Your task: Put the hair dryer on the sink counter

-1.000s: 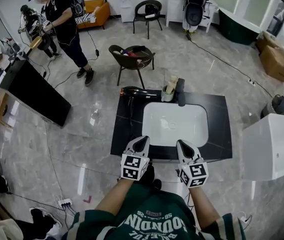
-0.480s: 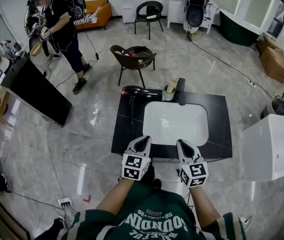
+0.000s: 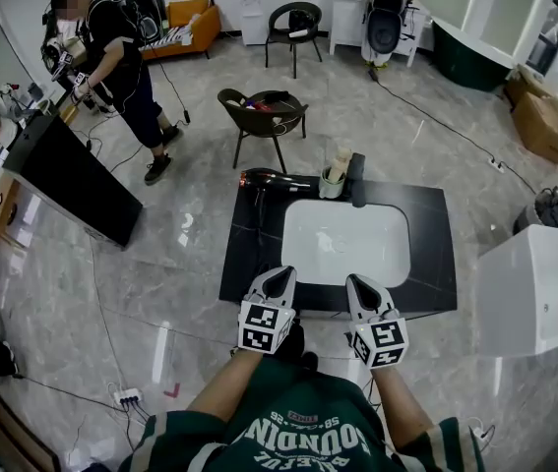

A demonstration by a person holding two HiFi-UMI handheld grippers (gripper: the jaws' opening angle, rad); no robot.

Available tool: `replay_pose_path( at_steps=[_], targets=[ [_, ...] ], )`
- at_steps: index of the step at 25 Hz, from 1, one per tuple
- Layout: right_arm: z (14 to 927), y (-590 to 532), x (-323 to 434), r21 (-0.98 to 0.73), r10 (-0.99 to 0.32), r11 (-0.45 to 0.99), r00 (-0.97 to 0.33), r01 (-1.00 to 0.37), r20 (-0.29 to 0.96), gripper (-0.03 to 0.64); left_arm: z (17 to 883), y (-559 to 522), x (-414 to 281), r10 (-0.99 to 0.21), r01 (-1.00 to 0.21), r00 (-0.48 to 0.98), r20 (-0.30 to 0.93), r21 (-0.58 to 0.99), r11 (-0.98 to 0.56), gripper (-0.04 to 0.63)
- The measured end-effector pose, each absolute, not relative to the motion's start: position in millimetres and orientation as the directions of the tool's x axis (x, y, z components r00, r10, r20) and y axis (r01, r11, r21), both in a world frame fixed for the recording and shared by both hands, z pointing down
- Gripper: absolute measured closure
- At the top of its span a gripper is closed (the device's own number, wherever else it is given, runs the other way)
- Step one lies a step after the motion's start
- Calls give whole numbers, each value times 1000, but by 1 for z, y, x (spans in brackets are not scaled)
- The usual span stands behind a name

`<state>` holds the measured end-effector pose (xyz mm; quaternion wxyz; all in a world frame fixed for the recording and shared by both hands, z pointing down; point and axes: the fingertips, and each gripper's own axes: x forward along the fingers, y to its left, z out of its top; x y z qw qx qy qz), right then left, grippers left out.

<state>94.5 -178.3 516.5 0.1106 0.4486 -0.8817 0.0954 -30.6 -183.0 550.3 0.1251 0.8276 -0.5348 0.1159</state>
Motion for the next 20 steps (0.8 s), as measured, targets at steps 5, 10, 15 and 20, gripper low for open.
replay_pose_path(
  at_steps=[5, 10, 15, 20],
  targets=[
    [516, -179, 96, -73, -769, 578, -572, -813, 285, 575, 548, -184, -28, -853, -911, 408, 327, 83, -404, 584],
    [517, -179, 96, -76, -767, 579, -574, -812, 287, 575, 547, -185, -26, -851, -910, 410, 329, 85, -406, 584],
    [519, -178, 97, -82, -764, 583, -580, -808, 282, 575, 551, -184, -23, -849, -910, 411, 331, 85, -407, 584],
    [520, -179, 98, -82, -762, 586, -582, -806, 283, 575, 553, -185, -22, -848, -909, 411, 335, 85, -407, 584]
  ],
)
